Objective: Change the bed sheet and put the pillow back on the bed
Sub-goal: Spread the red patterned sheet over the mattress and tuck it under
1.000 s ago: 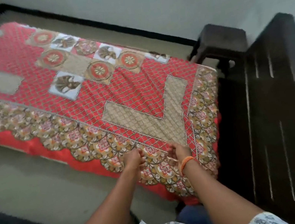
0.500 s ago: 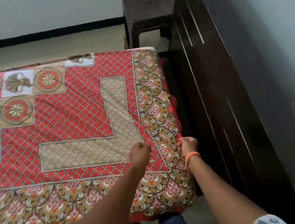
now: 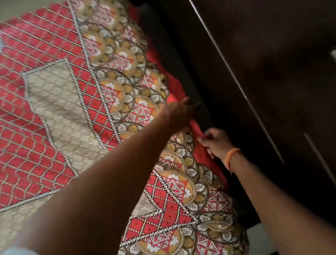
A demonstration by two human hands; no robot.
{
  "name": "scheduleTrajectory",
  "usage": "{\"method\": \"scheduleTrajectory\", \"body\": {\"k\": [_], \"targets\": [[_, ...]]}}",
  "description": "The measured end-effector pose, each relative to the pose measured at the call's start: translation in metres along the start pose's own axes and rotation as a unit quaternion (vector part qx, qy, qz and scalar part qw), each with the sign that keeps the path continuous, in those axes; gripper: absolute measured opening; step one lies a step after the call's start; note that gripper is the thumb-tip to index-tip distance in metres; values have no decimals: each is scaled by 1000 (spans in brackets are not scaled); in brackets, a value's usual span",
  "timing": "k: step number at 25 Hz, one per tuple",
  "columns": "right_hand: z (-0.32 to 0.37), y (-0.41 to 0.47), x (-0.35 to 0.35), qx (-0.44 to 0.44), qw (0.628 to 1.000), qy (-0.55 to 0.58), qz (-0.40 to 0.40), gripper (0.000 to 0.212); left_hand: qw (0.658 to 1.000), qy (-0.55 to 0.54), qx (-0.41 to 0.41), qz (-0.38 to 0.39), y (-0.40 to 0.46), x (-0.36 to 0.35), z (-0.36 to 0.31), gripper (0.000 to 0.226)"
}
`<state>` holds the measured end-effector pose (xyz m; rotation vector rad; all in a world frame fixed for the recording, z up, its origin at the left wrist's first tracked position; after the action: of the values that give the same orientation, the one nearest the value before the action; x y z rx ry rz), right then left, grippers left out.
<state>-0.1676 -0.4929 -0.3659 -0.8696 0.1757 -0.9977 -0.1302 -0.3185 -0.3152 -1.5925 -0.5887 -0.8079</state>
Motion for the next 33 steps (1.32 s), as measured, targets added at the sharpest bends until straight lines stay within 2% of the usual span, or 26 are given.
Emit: {"method": "scheduleTrajectory", "body": {"k": [1,3,5,7,10,11,12,14,15,17,20,22,24,25,26,28,29,32,33], "targets": [[1,4,4,29,999,-24,-37,16,997,55,-26,41,13,5,-1,61],[11,10,9,92,980,-126,-123,5,993,107,-39,42,27,17,-5,45],[15,19,8,104,956,-193,-193,11,994,109,-25,-5,38,22,-11,32],[15,22,-2,113,935,-228,-248,13,995,93,3,-44,47,17,-13,29],[12,43,-20,157,916,-216,-300,17,989,75,40,-122,56,5,-5,28],[18,56,-22,162,918,-203,-299,23,987,75,47,-136,58,3,-3,31],[24,72,-22,146,938,-160,-271,28,984,81,52,-148,63,-1,-1,33],[26,105,-29,76,966,-178,-171,35,981,107,56,-153,70,-7,-1,35],[19,114,-32,41,971,-186,-141,37,982,118,57,-136,74,-9,-1,35],[0,115,-32,35,969,-214,-118,38,984,128,61,-105,76,-10,-7,34],[-27,69,-15,39,971,-169,-165,35,994,15,78,-78,57,7,-21,31],[-34,17,-12,43,980,-51,-188,31,998,-19,8,-68,30,12,-37,26],[-37,-32,-22,42,988,37,-147,33,993,54,-94,-49,0,6,-54,29],[-39,-46,-30,20,994,31,-106,38,986,113,-125,-11,-9,-4,-62,33],[-41,-51,-34,-7,997,9,-70,37,978,153,-134,37,-12,-15,-68,38],[-39,-46,-33,-61,996,14,-60,37,972,181,-107,107,0,-33,-72,47],[-33,-43,-29,-70,995,52,-54,47,972,179,-81,131,15,-39,-74,51],[-38,-37,-23,-94,989,113,-18,105,957,188,-6,220,49,-65,-84,58],[-36,-35,-22,-100,986,129,-17,108,959,170,3,228,56,-68,-85,59]]}}
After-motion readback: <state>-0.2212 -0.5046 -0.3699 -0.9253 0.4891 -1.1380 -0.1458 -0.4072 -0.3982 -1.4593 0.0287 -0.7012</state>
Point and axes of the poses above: each hand's wrist, its own y-axis towards the middle knuckle, its own x-axis out of the back of the hand, z = x × y, the point moved 1 cm from there along y, towards the middle knuckle, and after that the axes turned 6 degrees about x, right-handed, at the moved point
